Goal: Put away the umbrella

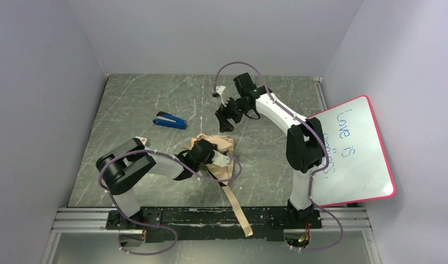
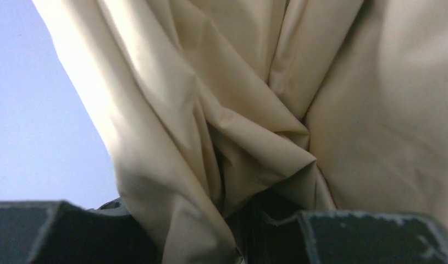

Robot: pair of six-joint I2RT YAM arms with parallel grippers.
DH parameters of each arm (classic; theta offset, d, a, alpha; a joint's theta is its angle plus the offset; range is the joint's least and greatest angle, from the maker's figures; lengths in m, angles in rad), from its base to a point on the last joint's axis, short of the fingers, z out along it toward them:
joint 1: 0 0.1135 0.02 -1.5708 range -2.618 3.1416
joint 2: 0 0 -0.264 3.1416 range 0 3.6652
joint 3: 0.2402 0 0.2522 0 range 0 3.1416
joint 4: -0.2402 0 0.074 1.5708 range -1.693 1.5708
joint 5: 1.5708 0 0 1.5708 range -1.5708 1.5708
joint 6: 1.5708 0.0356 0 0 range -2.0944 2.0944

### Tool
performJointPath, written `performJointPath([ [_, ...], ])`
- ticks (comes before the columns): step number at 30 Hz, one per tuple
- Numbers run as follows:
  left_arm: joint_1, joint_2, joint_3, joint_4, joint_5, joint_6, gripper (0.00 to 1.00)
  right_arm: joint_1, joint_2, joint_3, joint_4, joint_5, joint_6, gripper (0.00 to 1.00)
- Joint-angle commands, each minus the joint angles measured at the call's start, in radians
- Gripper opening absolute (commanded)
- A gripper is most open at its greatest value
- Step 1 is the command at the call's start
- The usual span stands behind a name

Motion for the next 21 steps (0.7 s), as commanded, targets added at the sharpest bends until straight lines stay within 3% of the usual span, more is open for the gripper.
performJointPath([
  [1,-0.005,0.056,-0.031,0.016,-0.100,0.058,0.05,0.003,0.038,0.047,-0.227,-0.093,-0.249,0.86],
  [11,-0.034,0.095,-0.032,0.044,-0.134,0.076,0.05,0.038,0.026,-0.089,-0.159,-0.049,-0.300,0.86],
  [21,-0.060,0.097,-0.037,0.065,-0.142,0.076,0.05,0.081,0.100,-0.113,-0.090,0.039,-0.290,0.86],
])
